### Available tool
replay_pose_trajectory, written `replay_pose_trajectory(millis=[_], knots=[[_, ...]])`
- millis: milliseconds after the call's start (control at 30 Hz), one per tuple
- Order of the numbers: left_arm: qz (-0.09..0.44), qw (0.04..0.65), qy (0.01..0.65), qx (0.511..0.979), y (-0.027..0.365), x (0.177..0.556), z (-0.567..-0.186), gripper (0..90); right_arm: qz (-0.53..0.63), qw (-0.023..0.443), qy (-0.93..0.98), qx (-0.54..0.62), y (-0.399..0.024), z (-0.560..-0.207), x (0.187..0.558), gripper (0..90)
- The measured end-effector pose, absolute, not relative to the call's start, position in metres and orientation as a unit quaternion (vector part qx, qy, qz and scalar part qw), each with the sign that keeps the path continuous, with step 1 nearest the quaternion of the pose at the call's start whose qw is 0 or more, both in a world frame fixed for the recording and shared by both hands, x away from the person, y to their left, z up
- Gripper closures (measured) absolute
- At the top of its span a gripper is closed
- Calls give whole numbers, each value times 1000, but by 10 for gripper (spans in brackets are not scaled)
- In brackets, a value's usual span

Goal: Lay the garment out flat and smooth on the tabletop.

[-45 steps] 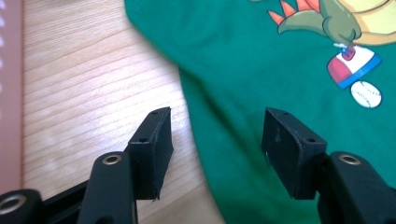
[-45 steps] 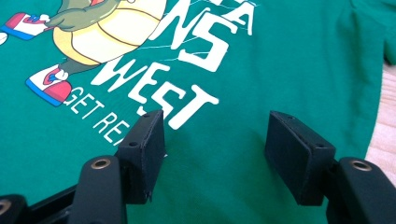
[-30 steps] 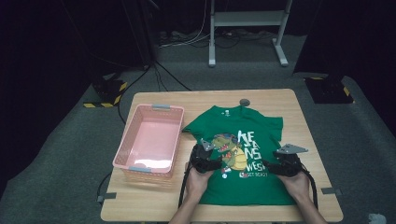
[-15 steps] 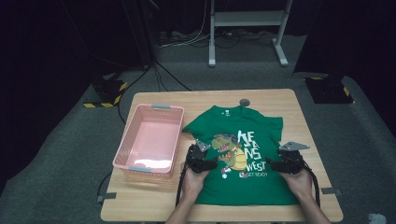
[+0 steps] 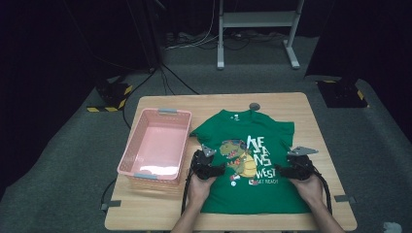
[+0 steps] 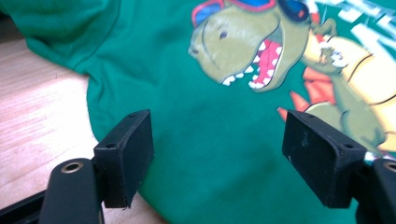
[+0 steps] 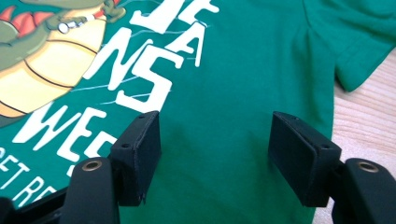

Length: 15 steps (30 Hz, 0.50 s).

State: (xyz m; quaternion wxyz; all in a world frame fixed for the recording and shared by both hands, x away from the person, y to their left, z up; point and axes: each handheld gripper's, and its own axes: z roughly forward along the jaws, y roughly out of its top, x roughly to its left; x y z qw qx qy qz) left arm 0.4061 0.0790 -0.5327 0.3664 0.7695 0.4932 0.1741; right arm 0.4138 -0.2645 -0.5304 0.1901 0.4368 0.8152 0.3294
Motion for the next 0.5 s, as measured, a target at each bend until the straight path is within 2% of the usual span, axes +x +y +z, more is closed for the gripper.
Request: replay_pose_trajectory(millis=[500], knots=[[178, 358, 471, 786, 60, 414, -527, 234, 348, 187, 817, 420, -255, -527, 410, 339]])
